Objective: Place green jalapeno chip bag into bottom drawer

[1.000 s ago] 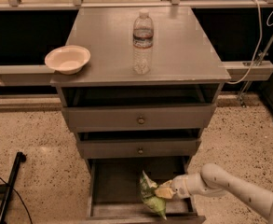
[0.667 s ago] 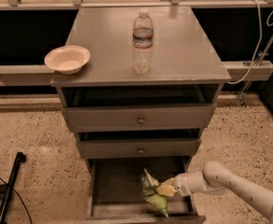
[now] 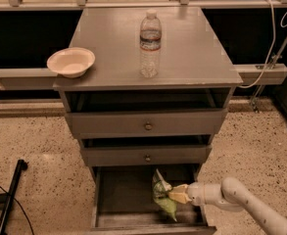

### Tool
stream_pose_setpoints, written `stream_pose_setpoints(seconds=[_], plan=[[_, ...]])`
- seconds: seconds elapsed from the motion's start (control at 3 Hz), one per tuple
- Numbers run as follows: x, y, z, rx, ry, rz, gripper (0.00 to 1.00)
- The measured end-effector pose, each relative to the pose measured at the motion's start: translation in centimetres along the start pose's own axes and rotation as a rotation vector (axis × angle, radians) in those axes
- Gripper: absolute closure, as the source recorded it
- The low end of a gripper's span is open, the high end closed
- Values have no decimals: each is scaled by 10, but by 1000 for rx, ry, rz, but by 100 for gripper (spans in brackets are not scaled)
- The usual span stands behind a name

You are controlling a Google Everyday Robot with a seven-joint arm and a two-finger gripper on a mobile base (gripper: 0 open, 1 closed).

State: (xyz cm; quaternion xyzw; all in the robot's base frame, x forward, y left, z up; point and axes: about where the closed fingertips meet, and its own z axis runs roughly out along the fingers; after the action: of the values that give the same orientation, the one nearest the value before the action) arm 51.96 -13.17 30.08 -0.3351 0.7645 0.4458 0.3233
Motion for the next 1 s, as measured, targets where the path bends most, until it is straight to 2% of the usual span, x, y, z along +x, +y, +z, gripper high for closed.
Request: stream_pose_setpoints(seconds=[0.33,0.67,1.0], plan=[[7,-20,0,63,-6,-51,100],[19,-42,18,170,37,-76,84],[30,-67,31,274,70,-101,60]])
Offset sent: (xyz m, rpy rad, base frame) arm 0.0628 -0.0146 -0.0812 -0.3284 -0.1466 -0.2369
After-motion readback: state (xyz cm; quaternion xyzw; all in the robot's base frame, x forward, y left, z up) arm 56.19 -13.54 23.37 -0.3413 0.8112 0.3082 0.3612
